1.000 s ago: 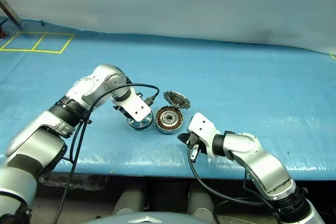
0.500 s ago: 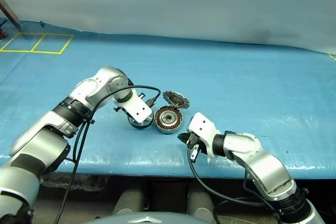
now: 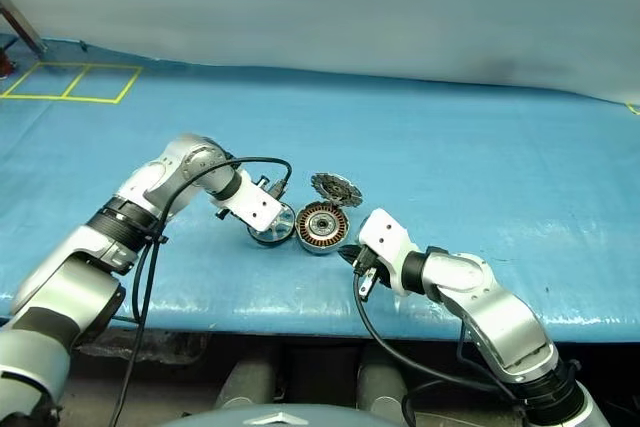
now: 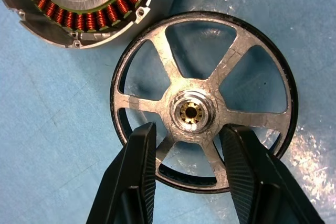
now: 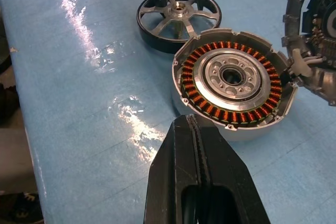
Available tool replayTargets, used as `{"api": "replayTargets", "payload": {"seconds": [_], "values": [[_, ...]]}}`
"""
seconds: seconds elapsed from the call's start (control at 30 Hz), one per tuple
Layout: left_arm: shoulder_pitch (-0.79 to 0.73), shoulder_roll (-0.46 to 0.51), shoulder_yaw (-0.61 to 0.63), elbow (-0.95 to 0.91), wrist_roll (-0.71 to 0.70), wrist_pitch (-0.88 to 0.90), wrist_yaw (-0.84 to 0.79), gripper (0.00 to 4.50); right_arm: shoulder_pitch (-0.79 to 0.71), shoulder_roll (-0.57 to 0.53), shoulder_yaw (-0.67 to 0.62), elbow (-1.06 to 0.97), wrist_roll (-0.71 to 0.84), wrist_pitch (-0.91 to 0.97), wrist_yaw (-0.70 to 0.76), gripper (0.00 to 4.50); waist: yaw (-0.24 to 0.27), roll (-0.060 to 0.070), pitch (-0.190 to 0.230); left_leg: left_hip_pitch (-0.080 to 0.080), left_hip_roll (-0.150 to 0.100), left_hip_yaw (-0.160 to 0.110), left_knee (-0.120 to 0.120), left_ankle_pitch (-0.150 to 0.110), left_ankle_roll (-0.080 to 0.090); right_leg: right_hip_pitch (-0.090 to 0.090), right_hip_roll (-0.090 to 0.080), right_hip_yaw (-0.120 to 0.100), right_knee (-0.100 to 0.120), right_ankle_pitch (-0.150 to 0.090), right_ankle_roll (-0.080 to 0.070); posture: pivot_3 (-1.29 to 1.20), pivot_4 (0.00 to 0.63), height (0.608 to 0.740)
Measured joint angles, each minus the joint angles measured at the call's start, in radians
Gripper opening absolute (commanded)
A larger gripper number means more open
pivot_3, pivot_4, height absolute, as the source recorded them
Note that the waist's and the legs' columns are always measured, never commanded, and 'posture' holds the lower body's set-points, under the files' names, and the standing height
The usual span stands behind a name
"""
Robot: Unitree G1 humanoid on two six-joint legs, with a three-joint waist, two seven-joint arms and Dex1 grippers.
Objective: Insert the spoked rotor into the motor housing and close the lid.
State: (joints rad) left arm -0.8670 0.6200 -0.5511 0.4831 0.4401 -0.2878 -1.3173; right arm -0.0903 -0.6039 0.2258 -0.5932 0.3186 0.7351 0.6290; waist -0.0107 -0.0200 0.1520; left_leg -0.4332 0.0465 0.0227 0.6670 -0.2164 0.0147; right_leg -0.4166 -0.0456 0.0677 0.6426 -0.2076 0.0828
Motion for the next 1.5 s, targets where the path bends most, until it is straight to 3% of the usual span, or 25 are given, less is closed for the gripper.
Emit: {"api": "replayTargets", "payload": {"seconds": [0.3,0.6,0.9,0.97,1.07,1.3,1.5], "values": [[0.139,0.036,0.124,0.042,-0.066,-0.109,0.256,1.55,0.051,0.051,-0.005,0.006,-0.035,-0.05,-0.061,0.0,-0.001,0.0,0.0,0.001,0.0,0.0,0.0,0.0,0.0,0.0,0.0,0.0,0.001,0.0,0.0,0.0,0.15,0.74],[0.17,0.073,0.144,0.197,0.071,-0.34,0.694,1.55,0.087,0.092,-0.006,0.013,-0.058,-0.091,-0.092,0.0,0.001,0.0,0.0,0.002,0.0,0.001,0.0,0.0,-0.001,0.001,0.0,0.0,0.0,0.001,0.0,0.0,0.15,0.74],[0.17,0.079,0.144,0.22,0.109,-0.399,0.804,1.55,0.085,0.097,-0.004,0.033,-0.066,-0.095,-0.088,0.0,0.0,0.0,0.0,0.002,0.0,0.001,-0.001,0.0,-0.001,0.001,0.0,0.0,0.0,0.001,0.0,0.0,0.15,0.74],[0.17,0.078,0.148,0.221,0.078,-0.397,0.777,1.55,0.085,0.097,-0.004,0.035,-0.068,-0.096,-0.085,0.0,0.0,0.0,0.0,0.002,0.0,0.001,-0.001,0.0,-0.001,0.001,0.0,0.0,0.0,0.001,-0.001,0.0,0.15,0.74],[0.17,0.066,0.187,0.216,-0.079,-0.359,0.64,1.55,0.086,0.103,-0.01,0.04,-0.063,-0.105,-0.082,0.0,0.0,0.0,0.0,0.002,0.001,0.001,-0.001,0.0,-0.001,0.001,0.0,0.0,0.0,0.002,-0.002,0.0,0.15,0.74],[0.19,0.079,0.264,-0.004,-0.482,0.051,0.171,1.55,0.116,0.129,-0.075,0.117,-0.037,-0.169,-0.069,0.0,-0.004,0.0,0.0,0.002,0.001,0.001,-0.002,0.0,-0.001,0.001,0.0,0.0,0.0,0.001,-0.003,0.0,0.15,0.74],[0.191,0.112,0.27,-0.173,-0.639,0.388,-0.064,1.55,0.141,0.129,-0.109,0.158,-0.037,-0.209,-0.067,0.0,-0.009,0.0,0.0,0.003,0.001,0.001,-0.001,0.001,-0.001,0.001,0.0,0.0,0.001,-0.001,-0.001,0.0,0.15,0.74]]}}
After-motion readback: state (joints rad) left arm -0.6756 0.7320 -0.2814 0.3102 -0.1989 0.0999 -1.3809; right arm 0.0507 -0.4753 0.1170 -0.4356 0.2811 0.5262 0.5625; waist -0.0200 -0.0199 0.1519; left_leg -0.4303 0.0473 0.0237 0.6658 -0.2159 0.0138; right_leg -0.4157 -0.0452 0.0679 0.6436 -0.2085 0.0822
